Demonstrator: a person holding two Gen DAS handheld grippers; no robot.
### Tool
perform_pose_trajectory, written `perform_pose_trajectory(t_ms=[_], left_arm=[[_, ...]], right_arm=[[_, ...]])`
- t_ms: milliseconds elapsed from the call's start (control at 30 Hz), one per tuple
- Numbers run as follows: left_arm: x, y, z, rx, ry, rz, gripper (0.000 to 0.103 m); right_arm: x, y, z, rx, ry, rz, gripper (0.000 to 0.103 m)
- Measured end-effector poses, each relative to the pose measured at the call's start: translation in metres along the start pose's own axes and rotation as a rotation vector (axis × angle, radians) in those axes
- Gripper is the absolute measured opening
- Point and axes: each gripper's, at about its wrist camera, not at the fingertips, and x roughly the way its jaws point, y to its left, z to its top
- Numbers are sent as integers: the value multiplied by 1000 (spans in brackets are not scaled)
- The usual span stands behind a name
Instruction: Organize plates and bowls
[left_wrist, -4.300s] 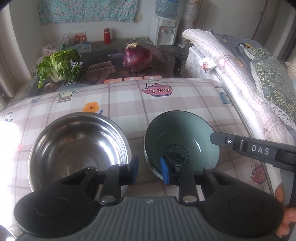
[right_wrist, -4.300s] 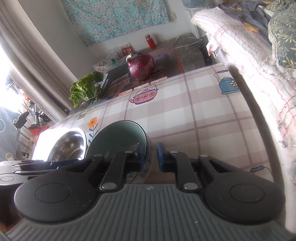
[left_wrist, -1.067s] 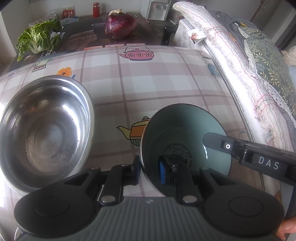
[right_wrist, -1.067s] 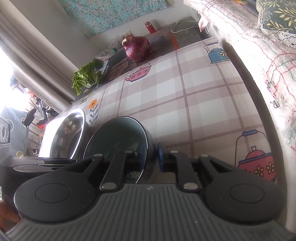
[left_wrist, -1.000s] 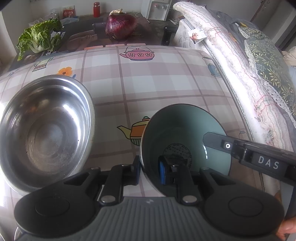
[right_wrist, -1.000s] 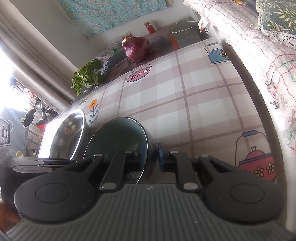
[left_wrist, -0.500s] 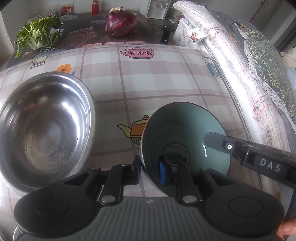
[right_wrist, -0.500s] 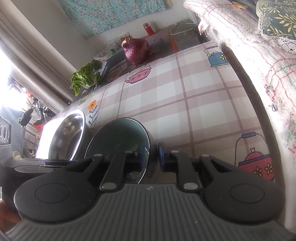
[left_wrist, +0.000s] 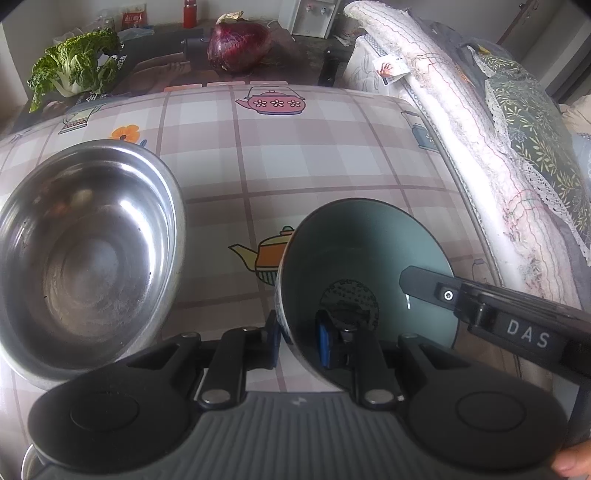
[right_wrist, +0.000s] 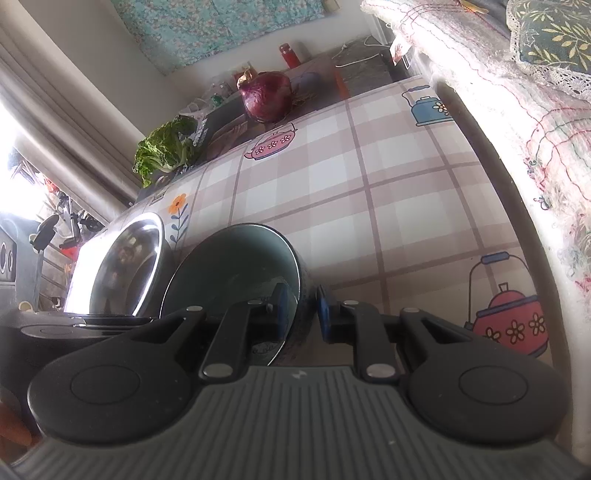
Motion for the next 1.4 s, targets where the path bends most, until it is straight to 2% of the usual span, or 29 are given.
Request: perform_pose_trajectory(t_ms=[933, 1167, 1400], left_arm=[[-40, 10, 3, -29, -84, -1, 21], [-66, 31, 8, -66, -137, 6, 21], [-91, 69, 10, -128, -196, 55, 21]], right_arm=[[-21, 25, 15, -39, -44, 35, 17], [-26, 54, 26, -81, -69, 61, 17], [-13, 99, 39, -134, -63, 114, 17]])
